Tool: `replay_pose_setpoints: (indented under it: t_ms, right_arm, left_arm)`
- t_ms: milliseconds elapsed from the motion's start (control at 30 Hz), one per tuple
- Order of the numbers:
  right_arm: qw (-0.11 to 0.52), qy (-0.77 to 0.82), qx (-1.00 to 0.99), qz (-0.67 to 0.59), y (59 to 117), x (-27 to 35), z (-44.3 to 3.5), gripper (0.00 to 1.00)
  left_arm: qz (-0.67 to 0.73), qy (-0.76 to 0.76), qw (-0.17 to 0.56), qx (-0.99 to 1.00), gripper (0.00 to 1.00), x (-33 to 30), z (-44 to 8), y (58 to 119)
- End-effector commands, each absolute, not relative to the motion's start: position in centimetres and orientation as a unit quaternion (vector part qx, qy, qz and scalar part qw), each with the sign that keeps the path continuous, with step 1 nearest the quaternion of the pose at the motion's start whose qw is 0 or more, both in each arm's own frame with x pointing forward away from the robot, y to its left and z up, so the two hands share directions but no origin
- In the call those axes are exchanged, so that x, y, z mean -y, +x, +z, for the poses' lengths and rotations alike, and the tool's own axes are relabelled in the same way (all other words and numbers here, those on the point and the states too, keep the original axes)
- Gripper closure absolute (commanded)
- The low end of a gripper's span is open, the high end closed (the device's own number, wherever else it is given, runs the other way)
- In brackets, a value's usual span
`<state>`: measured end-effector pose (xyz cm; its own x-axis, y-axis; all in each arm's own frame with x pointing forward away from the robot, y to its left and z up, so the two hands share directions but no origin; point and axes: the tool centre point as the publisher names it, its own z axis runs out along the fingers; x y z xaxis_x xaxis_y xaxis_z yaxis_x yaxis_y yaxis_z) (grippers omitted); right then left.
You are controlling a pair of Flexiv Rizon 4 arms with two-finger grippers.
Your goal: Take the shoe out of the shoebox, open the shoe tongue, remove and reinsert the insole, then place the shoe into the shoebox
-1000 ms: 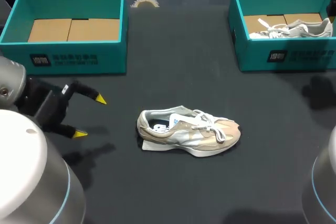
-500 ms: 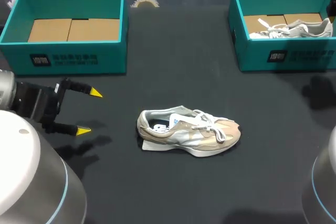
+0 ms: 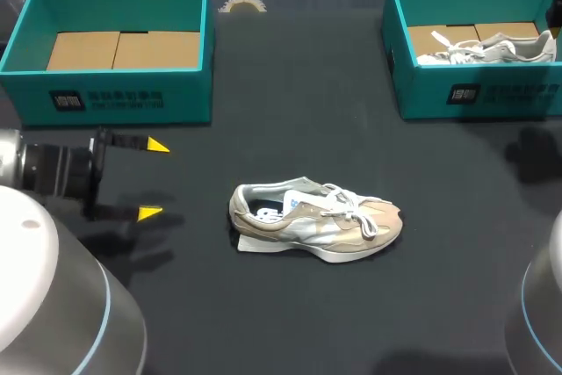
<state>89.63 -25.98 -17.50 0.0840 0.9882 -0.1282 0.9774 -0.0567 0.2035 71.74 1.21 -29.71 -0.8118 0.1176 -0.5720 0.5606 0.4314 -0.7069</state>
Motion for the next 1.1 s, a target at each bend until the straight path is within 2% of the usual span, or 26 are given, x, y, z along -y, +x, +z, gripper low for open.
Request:
replay_pose_setpoints:
  t_ms: [33, 500, 800, 1100]
  right_arm:
    - [0.119, 0.727, -0.676, 0.021, 89.7, 25.9, -17.5, 0.00]
    - [0.119, 0.727, -0.676, 0.021, 89.7, 25.9, -17.5, 0.00]
    - [0.119, 0.727, -0.676, 0.021, 89.7, 25.9, -17.5, 0.00]
    - [0.119, 0.727, -0.676, 0.021, 89.7, 25.9, -17.5, 0.00]
  left_arm:
    - [-0.513, 0.192, 0.222, -0.807, 0.00, -0.5, -30.8, 72.9]
    - [-0.515, 0.197, 0.210, -0.807, 0.00, -0.3, -30.9, 72.9]
    - [-0.581, 0.114, 0.132, -0.795, 0.00, -0.3, -32.6, 71.2]
    - [-0.562, 0.133, 0.141, -0.804, 0.00, -0.5, -32.1, 70.6]
